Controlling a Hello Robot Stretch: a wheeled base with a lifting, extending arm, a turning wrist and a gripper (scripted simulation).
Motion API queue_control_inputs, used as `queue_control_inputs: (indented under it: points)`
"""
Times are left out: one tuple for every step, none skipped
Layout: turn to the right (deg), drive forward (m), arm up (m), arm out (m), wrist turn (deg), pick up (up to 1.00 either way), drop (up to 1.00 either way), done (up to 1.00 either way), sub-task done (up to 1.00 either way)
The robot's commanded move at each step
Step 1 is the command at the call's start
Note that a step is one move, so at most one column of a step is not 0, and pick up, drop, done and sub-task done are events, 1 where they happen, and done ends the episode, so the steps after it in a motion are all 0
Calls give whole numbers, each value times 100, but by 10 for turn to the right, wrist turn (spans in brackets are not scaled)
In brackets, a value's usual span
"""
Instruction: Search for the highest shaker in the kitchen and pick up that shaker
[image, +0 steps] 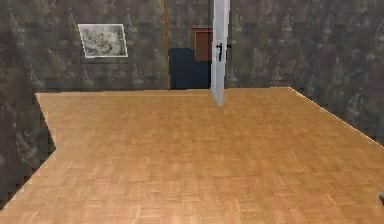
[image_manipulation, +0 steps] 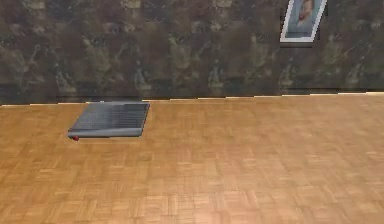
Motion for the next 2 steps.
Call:
queue_control_inputs:
  points:
    - [0,100,0,0,0,0,0,0,0]
    - [0,100,0,0,0,0,0,0,0]
